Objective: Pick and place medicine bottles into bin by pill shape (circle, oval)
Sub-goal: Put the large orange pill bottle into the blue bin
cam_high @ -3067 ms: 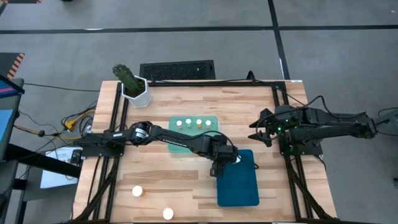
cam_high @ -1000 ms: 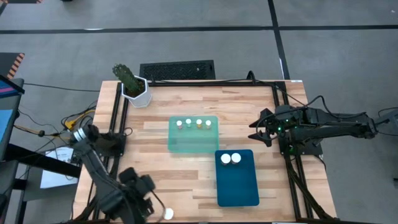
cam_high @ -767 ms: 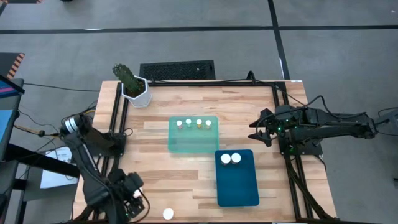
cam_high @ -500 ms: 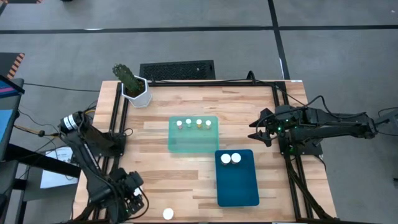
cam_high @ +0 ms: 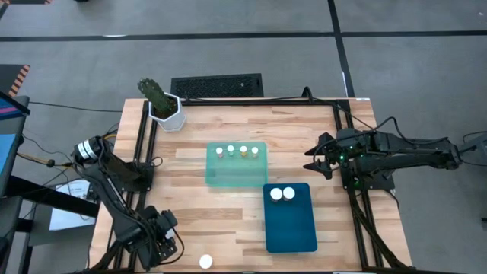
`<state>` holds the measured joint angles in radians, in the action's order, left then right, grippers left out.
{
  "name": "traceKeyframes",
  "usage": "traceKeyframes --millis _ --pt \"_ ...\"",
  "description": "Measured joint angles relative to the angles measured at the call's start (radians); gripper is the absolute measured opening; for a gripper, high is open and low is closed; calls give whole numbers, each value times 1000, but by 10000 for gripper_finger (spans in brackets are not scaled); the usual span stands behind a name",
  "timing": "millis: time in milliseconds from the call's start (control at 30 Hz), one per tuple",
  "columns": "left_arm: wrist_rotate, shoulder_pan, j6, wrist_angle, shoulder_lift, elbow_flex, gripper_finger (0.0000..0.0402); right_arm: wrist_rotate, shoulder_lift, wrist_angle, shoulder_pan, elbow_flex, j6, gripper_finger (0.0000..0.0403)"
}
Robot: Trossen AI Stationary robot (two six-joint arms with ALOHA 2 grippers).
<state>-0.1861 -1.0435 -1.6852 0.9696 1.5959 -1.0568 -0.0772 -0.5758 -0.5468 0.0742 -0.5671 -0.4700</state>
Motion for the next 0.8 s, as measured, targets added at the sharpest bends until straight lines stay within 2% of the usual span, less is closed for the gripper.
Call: traceKeyframes --millis 267,800 --pt "29 0 32 -83 0 51 285 0 0 0 0 0 0 333" --pt "6 3 33 -87 0 51 200 21 0 0 0 0 -1 333"
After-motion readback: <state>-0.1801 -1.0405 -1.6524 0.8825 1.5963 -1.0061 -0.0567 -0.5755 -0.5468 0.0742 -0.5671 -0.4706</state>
